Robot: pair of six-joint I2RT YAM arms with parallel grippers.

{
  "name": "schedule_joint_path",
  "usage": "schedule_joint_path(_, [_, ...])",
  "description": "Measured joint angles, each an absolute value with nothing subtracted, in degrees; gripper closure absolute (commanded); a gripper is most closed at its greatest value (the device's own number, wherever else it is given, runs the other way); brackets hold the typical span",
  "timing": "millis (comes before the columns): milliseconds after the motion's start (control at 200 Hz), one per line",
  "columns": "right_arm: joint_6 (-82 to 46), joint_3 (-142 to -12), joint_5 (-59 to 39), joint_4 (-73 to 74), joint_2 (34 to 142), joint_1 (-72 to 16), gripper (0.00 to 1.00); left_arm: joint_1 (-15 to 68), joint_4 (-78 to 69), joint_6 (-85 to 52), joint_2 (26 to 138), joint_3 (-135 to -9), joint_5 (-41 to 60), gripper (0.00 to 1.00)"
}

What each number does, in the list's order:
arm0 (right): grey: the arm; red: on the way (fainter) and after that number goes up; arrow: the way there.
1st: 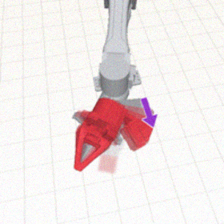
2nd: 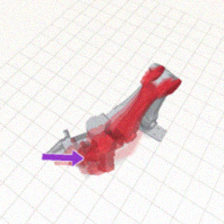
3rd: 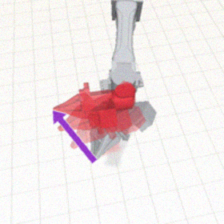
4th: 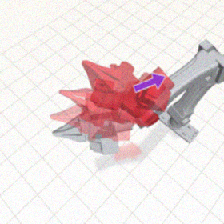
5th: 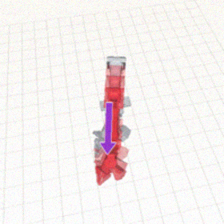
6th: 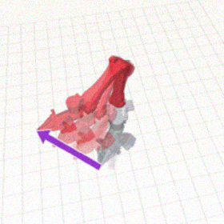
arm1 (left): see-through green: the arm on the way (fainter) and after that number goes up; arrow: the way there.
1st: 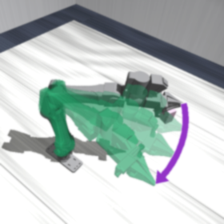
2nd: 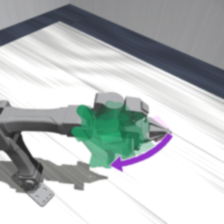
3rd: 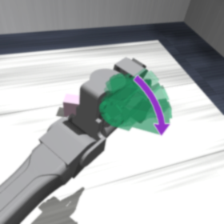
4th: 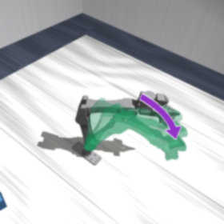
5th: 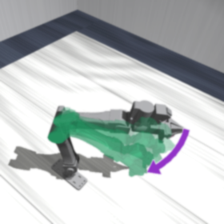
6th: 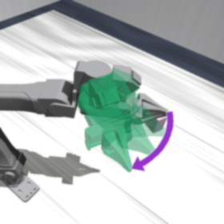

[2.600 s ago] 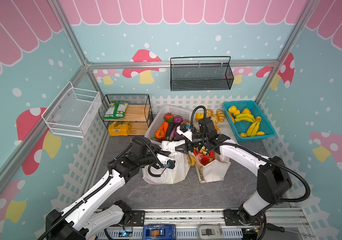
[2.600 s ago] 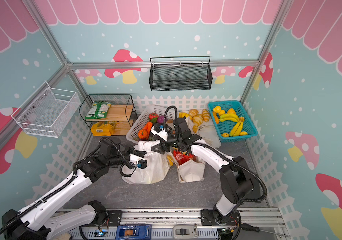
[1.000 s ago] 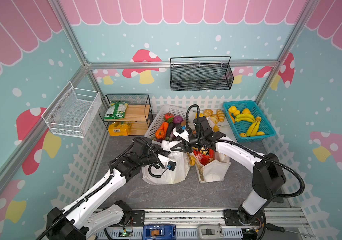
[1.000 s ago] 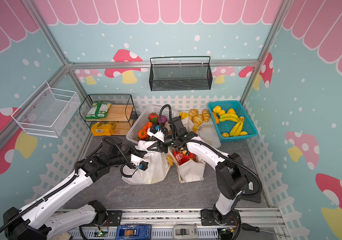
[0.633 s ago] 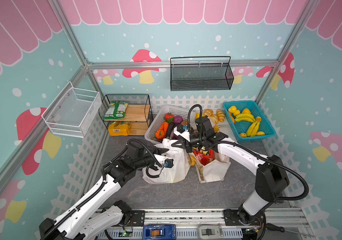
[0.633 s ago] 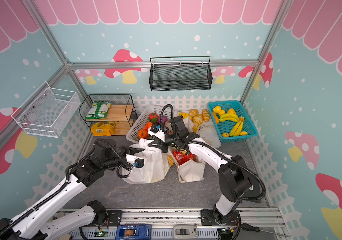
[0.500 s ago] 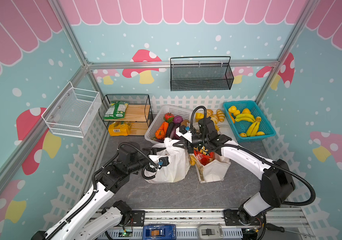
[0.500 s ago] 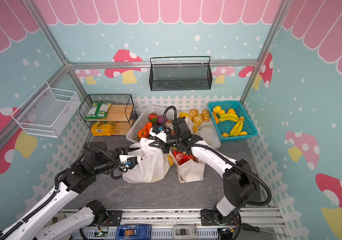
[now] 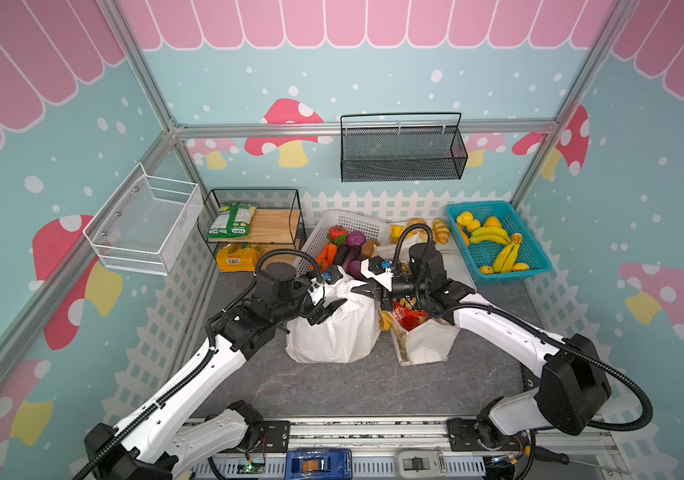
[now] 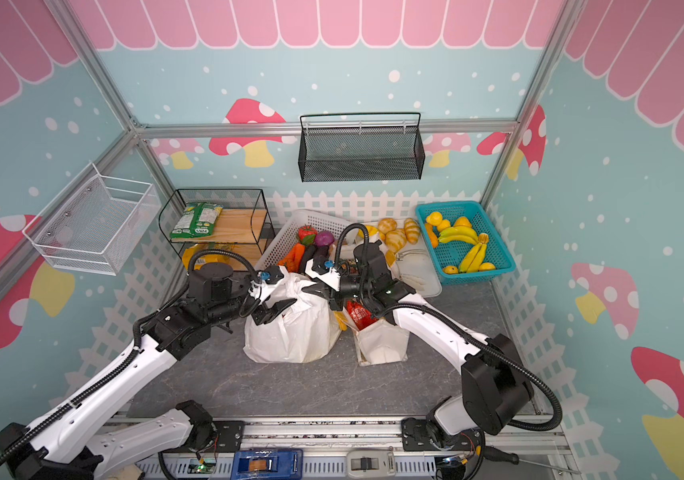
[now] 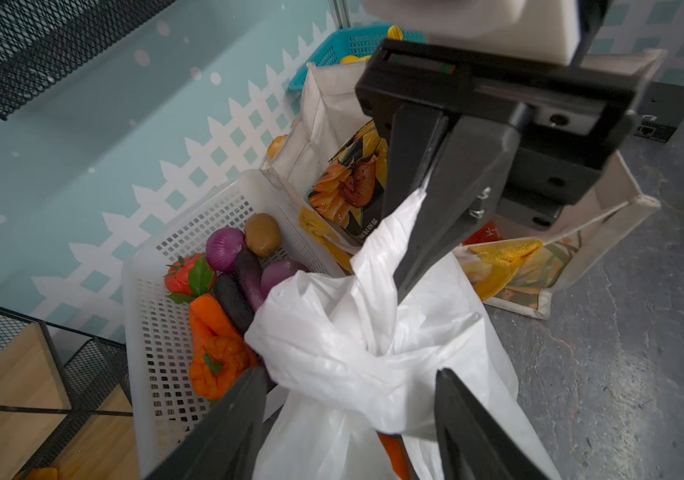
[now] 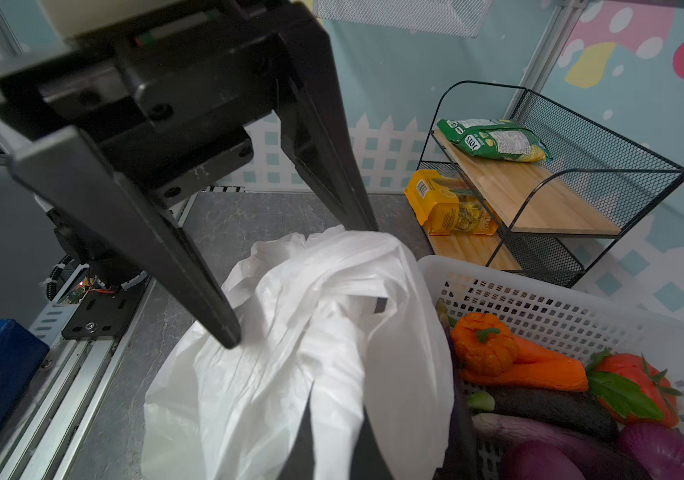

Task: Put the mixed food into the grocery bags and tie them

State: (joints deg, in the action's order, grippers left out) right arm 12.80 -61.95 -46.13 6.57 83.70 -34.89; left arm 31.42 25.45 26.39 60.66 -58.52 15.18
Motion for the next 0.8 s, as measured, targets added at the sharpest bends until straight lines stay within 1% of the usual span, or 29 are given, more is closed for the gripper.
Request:
schedule_joint_path(140, [12.5,-61.8,-45.9,7.7,83.7,-34.9,1.0,30.3,25.9,25.7,63.3,-59.9,15.4,0.38])
schedule_joint_path(315, [11.7,-60.8,-45.3,9.0,82.8,-34.9,1.0,30.1,27.6,27.2,66.2,-60.8,15.6,0.47])
schedule_joint_path(405, [11.7,-60.7,-44.9,9.4,82.4,-34.9,1.0,30.1,28.4,28.7,66.7,-60.9,15.1,0.56])
schedule_joint_path(490, [11.7,-60.5,-44.5,9.6,82.0,-34.9,1.0,30.0,28.7,30.7,66.7,-60.9,15.2,0.66])
schedule_joint_path(550, [11.9,-60.4,-44.4,9.8,81.8,-34.9,1.0,30.0,28.7,31.5,66.6,-60.9,15.3,0.77])
schedule_joint_path(610, [12.1,-60.4,-44.3,9.9,81.8,-34.9,1.0,29.9,28.7,32.6,66.4,-60.9,15.4,0.91])
schedule_joint_path(660, [12.3,-60.2,-44.2,10.0,81.8,-34.9,1.0,29.8,28.8,34.2,66.3,-60.9,15.6,0.95])
schedule_joint_path(710, [12.6,-60.1,-44.3,10.2,81.7,-34.9,0.95,29.7,28.8,35.0,66.3,-60.9,15.9,0.96])
schedule_joint_path(741, [12.8,-60.0,-44.3,10.2,81.6,-34.9,0.91,29.7,28.8,35.5,66.2,-60.9,16.2,0.97])
schedule_joint_path(801, [13.3,-59.8,-44.3,10.3,81.4,-34.9,0.78,29.5,28.9,36.6,66.1,-60.9,17.0,0.98])
